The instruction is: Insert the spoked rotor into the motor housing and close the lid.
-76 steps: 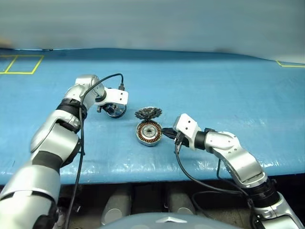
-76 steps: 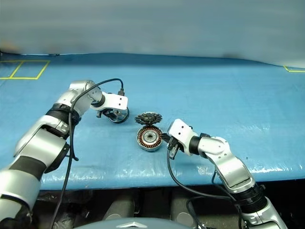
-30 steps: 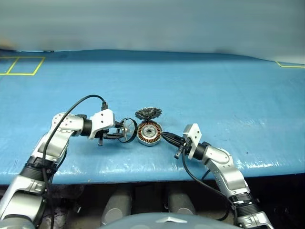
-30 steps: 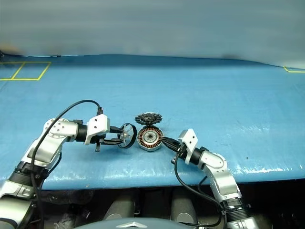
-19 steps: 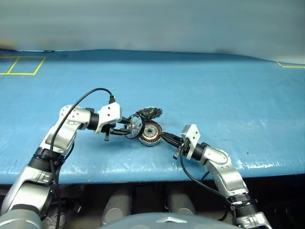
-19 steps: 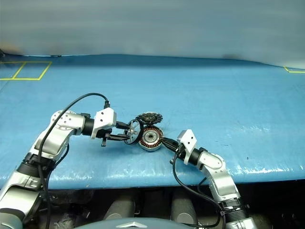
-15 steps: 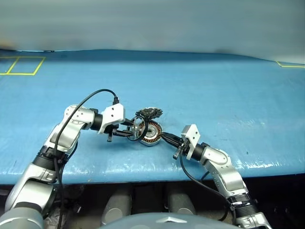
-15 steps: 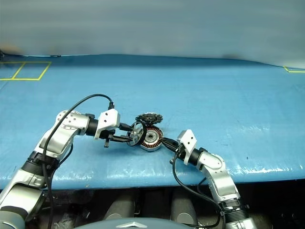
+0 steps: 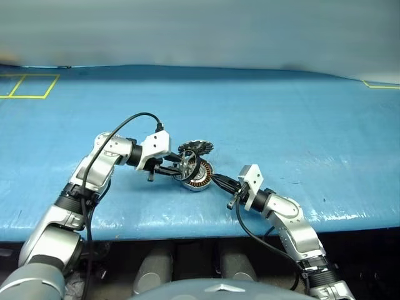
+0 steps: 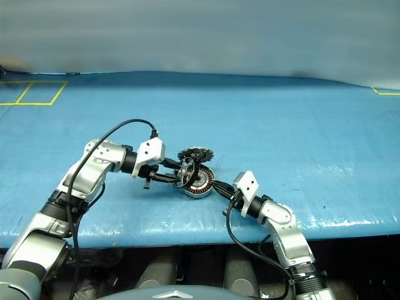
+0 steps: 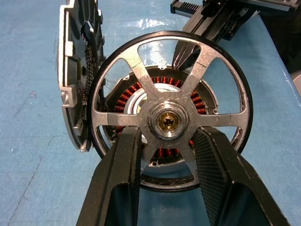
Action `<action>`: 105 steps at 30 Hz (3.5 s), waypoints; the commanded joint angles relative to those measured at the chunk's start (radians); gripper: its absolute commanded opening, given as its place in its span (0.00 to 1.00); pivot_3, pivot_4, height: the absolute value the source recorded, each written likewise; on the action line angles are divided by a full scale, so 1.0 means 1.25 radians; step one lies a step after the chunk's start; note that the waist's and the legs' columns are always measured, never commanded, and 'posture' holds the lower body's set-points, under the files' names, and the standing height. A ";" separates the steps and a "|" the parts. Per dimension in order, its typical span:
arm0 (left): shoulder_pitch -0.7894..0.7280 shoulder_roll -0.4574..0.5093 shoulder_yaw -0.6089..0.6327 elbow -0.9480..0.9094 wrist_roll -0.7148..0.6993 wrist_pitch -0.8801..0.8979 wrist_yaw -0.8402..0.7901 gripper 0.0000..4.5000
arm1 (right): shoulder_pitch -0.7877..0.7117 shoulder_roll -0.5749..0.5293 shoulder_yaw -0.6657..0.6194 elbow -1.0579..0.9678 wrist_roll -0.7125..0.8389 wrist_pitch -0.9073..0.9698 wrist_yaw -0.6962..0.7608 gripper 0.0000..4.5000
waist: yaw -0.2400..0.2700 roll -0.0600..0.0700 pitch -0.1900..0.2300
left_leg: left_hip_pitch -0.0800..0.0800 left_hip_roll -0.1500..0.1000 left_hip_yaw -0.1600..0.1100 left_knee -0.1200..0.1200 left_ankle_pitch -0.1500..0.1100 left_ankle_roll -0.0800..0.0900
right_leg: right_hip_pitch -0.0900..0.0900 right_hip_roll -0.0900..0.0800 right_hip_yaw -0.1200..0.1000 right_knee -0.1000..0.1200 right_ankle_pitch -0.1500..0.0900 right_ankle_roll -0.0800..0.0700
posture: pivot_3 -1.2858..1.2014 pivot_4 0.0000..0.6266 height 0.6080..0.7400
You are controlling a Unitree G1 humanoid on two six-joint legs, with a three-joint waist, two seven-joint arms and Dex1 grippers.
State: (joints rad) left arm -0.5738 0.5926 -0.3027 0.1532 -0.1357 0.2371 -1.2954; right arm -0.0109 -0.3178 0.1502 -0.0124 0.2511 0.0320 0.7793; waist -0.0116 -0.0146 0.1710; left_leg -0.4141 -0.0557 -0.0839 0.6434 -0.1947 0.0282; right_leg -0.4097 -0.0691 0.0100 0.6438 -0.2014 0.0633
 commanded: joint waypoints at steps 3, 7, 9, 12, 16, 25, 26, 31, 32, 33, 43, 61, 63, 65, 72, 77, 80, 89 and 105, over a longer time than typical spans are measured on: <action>-0.036 -0.012 -0.004 0.009 -0.001 0.000 -0.012 0.34 | 0.010 0.002 -0.003 0.004 -0.001 -0.013 -0.004 0.00 | 0.000 0.000 0.000 | 0.000 0.000 0.000 0.000 0.000 0.000 | 0.000 0.000 0.000 0.000 0.000 0.000 | 0.52 0.24 1.00; -0.046 -0.021 -0.018 0.027 0.017 -0.018 -0.007 0.34 | 0.014 0.003 -0.005 0.009 -0.001 -0.020 -0.005 0.00 | 0.000 0.000 0.000 | 0.000 0.000 0.000 0.000 0.000 0.000 | 0.000 0.000 0.000 0.000 0.000 0.000 | 0.52 0.24 1.00; -0.051 -0.025 -0.024 0.037 0.027 -0.028 -0.006 0.34 | 0.015 0.004 -0.005 0.010 -0.001 -0.024 -0.005 0.00 | -0.001 0.000 0.000 | 0.000 0.000 0.000 0.000 0.000 0.000 | 0.000 0.000 0.000 0.000 0.000 0.000 | 0.52 0.24 1.00; -0.055 -0.031 -0.028 0.050 0.035 -0.037 -0.006 0.34 | 0.016 0.004 -0.004 0.012 -0.001 -0.029 -0.006 0.00 | 0.000 0.000 0.000 | 0.000 0.000 0.000 -0.001 0.000 0.000 | 0.000 0.000 0.000 0.000 0.000 0.000 | 0.52 0.24 1.00; -0.056 -0.032 -0.032 0.063 0.052 -0.056 -0.004 0.34 | 0.016 0.004 -0.005 0.013 -0.001 -0.033 -0.007 0.00 | -0.001 0.000 0.000 | 0.000 0.000 0.000 0.000 0.000 0.000 | 0.000 0.000 0.000 0.000 0.000 0.000 | 0.52 0.24 1.00; -0.050 -0.028 -0.033 0.075 0.055 -0.078 -0.001 0.34 | 0.016 0.003 -0.003 0.008 0.000 -0.032 -0.006 0.00 | -0.001 0.000 0.000 | 0.000 0.000 0.000 -0.001 0.000 0.000 | 0.000 0.000 0.000 0.000 0.000 0.000 | 0.52 0.24 1.00; -0.050 -0.025 -0.035 0.076 0.058 -0.087 -0.005 0.40 | 0.016 0.003 -0.003 0.007 0.000 -0.032 -0.006 0.00 | -0.001 0.000 0.000 | 0.000 0.000 0.000 -0.001 0.000 0.000 | 0.000 0.000 0.000 0.000 0.000 0.000 | 0.52 0.24 1.00; -0.053 -0.045 -0.016 0.088 0.075 -0.137 0.045 0.73 | 0.016 0.003 -0.002 0.004 -0.004 -0.032 -0.011 0.00 | 0.000 0.000 0.000 | 0.000 0.000 0.000 -0.001 0.000 0.000 | 0.000 0.000 0.000 0.000 0.000 0.000 | 0.52 0.24 1.00; -0.054 -0.052 -0.010 0.090 0.072 -0.138 0.057 0.80 | 0.016 0.003 -0.002 0.004 -0.003 -0.031 -0.011 0.00 | 0.001 0.000 0.000 | 0.000 0.000 0.000 -0.001 0.000 0.000 | 0.000 0.000 0.000 0.000 0.000 0.000 | 0.52 0.24 1.00; -0.056 -0.056 -0.007 0.092 0.071 -0.141 0.063 0.80 | 0.015 0.003 -0.002 0.004 -0.003 -0.031 -0.012 0.00 | 0.001 0.000 0.000 | 0.000 0.000 0.000 -0.001 0.000 0.000 | 0.000 0.000 0.000 0.000 0.000 0.000 | 0.52 0.24 1.00; -0.032 -0.032 0.023 -0.001 0.001 -0.078 0.031 0.80 | 0.017 0.001 -0.003 0.000 -0.009 -0.024 -0.023 0.00 | -0.001 0.000 0.000 | 0.000 0.000 0.000 -0.001 0.000 0.000 | 0.000 0.000 0.000 0.000 0.000 0.000 | 0.52 0.24 1.00; 0.310 0.047 0.173 -0.305 -0.103 0.046 0.194 0.80 | -0.066 -0.023 0.048 -0.041 -0.073 0.037 -0.036 0.00 | 0.000 0.001 0.000 | 0.000 0.000 0.001 -0.007 0.000 -0.001 | -0.003 -0.005 0.001 -0.001 -0.001 -0.002 | 0.52 0.24 1.00; 0.346 0.028 0.186 -0.318 -0.110 0.045 0.232 0.80 | -0.079 -0.023 0.052 -0.047 -0.075 0.045 -0.033 0.00 | 0.001 0.000 0.000 | 0.000 0.000 0.001 -0.008 0.000 -0.001 | -0.003 -0.005 0.001 -0.001 -0.001 -0.002 | 0.52 0.24 1.00; 0.373 0.006 0.193 -0.328 -0.110 0.040 0.266 0.80 | -0.089 -0.023 0.060 -0.050 -0.074 0.045 -0.025 0.00 | 0.001 0.000 0.000 | 0.000 0.000 0.001 -0.009 0.000 -0.001 | -0.003 -0.005 0.001 -0.002 -0.001 -0.002 | 0.52 0.24 1.00; 0.425 -0.074 0.180 -0.331 -0.060 0.026 0.407 0.80 | -0.153 -0.004 0.113 0.013 -0.122 0.049 -0.025 0.00 | 0.000 0.000 0.000 | 0.001 0.000 0.002 -0.010 0.001 -0.001 | -0.003 -0.005 0.001 -0.002 -0.001 -0.002 | 0.52 0.24 1.00; 0.449 -0.116 0.174 -0.350 -0.072 0.027 0.448 0.80 | -0.167 0.006 0.123 0.058 -0.142 0.099 -0.044 0.00 | -0.001 0.000 0.000 | 0.002 0.000 0.002 -0.010 0.001 -0.002 | -0.002 -0.002 0.001 -0.001 -0.002 -0.002 | 0.52 0.24 1.00; 0.460 -0.119 0.180 -0.357 -0.074 0.030 0.457 0.80 | -0.164 -0.004 0.139 0.071 -0.175 0.116 -0.057 0.00 | -0.001 0.000 -0.001 | 0.003 0.000 0.002 -0.010 0.001 -0.002 | -0.001 -0.002 0.001 -0.001 -0.002 -0.002 | 0.52 0.24 1.00; 0.472 -0.118 0.220 -0.339 -0.082 0.019 0.480 0.80 | -0.135 -0.013 0.107 -0.014 -0.135 0.131 -0.057 0.00 | 0.002 0.001 -0.005 | 0.006 0.000 0.001 -0.010 -0.001 -0.005 | -0.001 -0.005 0.000 -0.002 -0.002 -0.002 | 0.52 0.24 1.00; 0.485 -0.137 0.259 -0.277 -0.084 -0.067 0.505 0.80 | -0.220 -0.033 -0.028 -0.010 -0.173 0.138 -0.213 0.00 | -0.001 0.002 -0.004 | 0.001 0.000 0.003 -0.011 0.001 -0.002 | -0.003 -0.004 0.001 -0.002 -0.002 -0.002 | 0.52 0.24 1.00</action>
State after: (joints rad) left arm 0.0309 0.4244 -0.0070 -0.1916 -0.2416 0.1992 -0.6748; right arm -0.2462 -0.3661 0.1387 -0.0404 0.0435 0.2252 0.5342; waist -0.0132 -0.0123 0.1660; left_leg -0.4125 -0.0556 -0.0805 0.6297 -0.1938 0.0257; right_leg -0.4135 -0.0747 0.0111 0.6410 -0.2037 0.0604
